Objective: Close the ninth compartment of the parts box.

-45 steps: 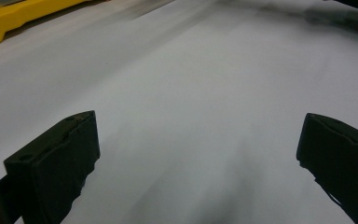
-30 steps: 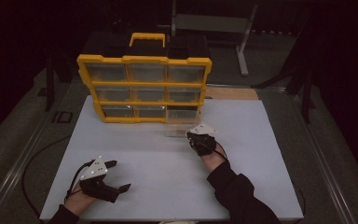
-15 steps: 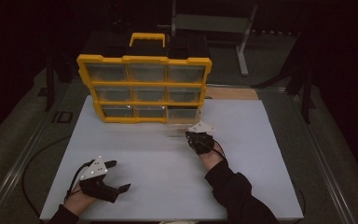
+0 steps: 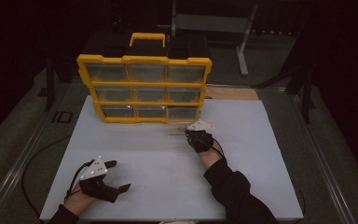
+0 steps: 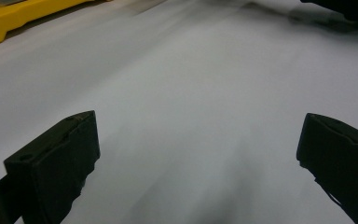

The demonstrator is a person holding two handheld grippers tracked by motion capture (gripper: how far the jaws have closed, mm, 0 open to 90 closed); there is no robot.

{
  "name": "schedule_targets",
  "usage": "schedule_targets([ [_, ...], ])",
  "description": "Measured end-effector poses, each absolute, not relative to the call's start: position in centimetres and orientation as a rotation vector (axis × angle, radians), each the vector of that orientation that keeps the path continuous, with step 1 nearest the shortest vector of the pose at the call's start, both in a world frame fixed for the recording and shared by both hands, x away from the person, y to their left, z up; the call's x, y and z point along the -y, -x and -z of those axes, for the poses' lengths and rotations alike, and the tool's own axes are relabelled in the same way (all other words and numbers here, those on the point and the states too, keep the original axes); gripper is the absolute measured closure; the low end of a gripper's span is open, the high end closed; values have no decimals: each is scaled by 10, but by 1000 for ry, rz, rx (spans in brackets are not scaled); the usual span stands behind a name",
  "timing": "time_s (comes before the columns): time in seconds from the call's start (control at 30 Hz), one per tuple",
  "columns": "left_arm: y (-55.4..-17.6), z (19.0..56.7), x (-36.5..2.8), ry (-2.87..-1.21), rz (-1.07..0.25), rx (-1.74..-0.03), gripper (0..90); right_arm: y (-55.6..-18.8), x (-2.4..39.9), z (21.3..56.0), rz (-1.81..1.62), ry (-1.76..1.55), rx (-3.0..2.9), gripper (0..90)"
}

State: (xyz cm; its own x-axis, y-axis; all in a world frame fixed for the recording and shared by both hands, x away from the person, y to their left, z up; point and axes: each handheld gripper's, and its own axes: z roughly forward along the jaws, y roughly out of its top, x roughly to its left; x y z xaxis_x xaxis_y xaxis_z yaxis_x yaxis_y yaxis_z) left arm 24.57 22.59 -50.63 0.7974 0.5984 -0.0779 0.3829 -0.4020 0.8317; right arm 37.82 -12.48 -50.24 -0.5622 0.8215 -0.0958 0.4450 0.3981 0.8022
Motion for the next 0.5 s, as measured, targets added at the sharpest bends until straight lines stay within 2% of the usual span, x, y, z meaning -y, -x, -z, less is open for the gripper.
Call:
schedule_targets([
  [0.5, -246, 506, -226, -2040, -286, -730, 0, -387, 123, 501, -1028, -1103, -2177, 900],
])
